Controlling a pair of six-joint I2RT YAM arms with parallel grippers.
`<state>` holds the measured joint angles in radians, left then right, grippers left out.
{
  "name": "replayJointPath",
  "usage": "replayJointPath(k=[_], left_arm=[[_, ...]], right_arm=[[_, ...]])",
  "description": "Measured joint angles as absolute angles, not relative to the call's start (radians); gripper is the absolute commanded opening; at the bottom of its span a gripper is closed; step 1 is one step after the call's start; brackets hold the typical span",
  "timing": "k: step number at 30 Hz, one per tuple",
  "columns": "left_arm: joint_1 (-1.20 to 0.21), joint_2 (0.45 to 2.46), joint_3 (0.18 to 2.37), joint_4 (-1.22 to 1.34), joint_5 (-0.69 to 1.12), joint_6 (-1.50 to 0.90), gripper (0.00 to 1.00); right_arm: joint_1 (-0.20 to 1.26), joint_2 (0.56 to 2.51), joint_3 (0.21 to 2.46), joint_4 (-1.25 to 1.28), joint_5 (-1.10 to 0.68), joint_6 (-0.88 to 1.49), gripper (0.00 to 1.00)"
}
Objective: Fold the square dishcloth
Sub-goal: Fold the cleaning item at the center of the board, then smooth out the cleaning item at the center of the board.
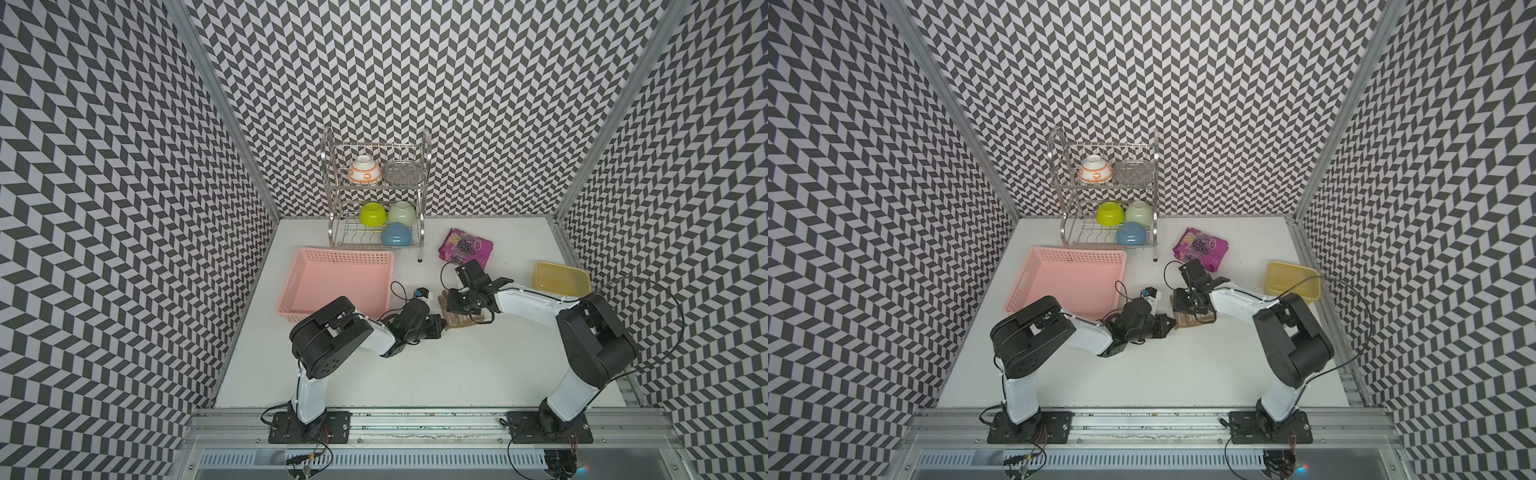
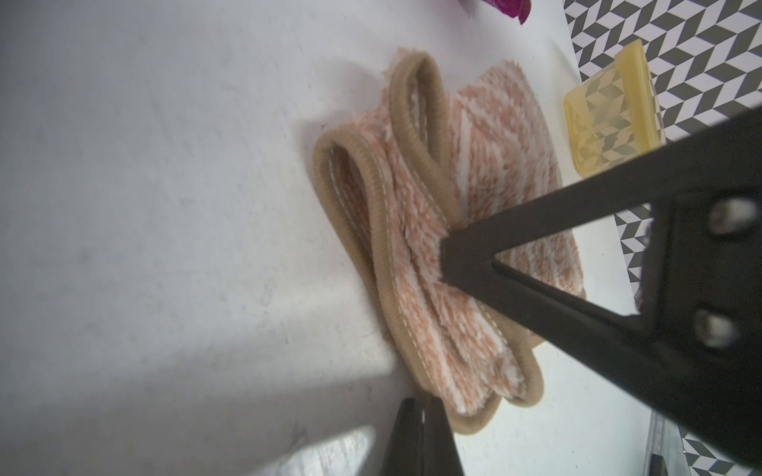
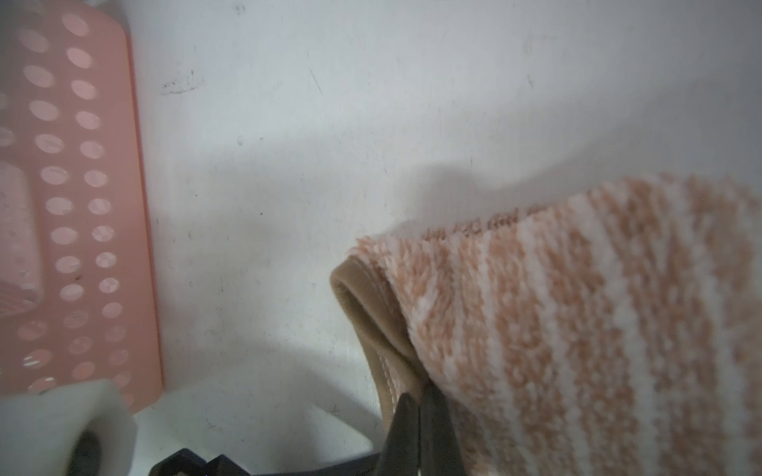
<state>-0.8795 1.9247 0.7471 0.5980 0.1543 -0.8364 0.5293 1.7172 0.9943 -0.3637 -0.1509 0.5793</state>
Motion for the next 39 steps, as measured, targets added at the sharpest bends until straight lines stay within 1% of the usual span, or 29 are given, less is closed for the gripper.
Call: replayJointPath(k=[5,7,10,13,16,20,29,39], left_arm=[[-0.879,1.925,0.747,0.598,0.154,-0.836,0.03],[-0.879,1.925,0.747,0.598,0.154,-0.836,0.03],[-0.879,1.925,0.747,0.598,0.152,-0.836,0.03],[-0.879,1.925,0.747,0.598,0.146,-0.836,0.03],[-0.879,1.924,0.747,0.598,0.137,-0.835,0.06],[-0.879,1.921,0.747,0.595,0.121,-0.831,0.07],[-0.879,1.919,0.748,0.588,0.113,-0.831,0.07],[-0.879,1.929,0.768,0.574,0.114,-0.828,0.07]], right_arm=[[0.535,1.713,0.994,-0.358,-0.167,0.580,0.25],[0.536,1.702,0.994,-0.357,-0.183,0.581,0.27],[0.536,1.675,0.993,-0.355,-0.204,0.581,0.27],[0.536,1.649,0.993,-0.352,-0.220,0.581,0.23],[0.536,1.630,0.991,-0.351,-0.229,0.582,0.18],[0.536,1.613,0.988,-0.357,-0.213,0.579,0.15],[0.537,1.590,0.944,-0.370,-0.117,0.577,0.12],[0.550,1.624,0.907,-0.353,-0.130,0.565,0.11]])
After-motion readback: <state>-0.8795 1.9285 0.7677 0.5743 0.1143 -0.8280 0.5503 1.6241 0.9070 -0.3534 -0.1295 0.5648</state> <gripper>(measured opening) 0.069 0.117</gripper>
